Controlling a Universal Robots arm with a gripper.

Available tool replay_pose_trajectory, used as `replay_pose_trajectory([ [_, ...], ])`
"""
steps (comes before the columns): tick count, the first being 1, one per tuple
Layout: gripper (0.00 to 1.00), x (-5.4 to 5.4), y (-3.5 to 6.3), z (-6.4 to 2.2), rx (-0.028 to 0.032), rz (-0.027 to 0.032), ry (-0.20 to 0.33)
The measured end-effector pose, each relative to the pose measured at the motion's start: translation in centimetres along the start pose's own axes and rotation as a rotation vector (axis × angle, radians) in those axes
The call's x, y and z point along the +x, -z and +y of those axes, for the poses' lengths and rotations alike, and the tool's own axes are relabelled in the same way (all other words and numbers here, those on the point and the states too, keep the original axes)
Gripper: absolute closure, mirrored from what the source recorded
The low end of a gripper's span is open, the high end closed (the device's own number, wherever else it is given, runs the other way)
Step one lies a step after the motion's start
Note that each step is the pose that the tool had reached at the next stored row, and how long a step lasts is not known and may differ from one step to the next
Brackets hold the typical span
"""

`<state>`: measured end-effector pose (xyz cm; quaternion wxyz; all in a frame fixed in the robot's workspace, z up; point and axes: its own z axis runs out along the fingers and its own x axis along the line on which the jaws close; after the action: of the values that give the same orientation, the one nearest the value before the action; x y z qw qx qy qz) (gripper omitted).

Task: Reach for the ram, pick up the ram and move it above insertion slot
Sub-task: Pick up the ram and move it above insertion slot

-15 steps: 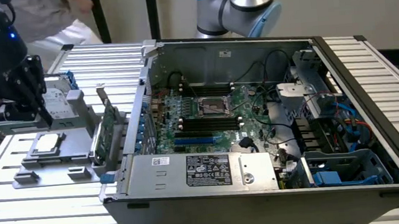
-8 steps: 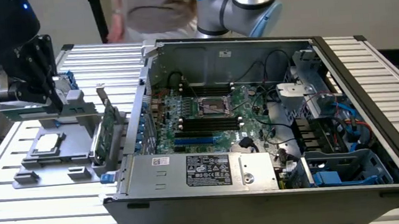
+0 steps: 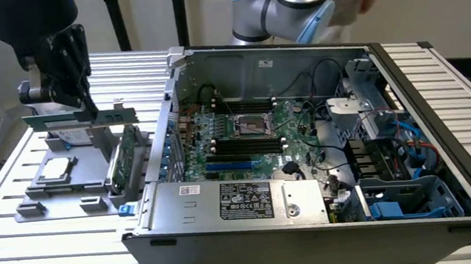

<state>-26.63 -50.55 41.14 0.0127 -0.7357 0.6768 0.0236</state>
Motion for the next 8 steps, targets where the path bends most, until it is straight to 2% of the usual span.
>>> replay_pose_trajectory([
  [8, 0.87, 0.3, 0.14, -3.61, 0.0011, -0.0152, 0.001],
])
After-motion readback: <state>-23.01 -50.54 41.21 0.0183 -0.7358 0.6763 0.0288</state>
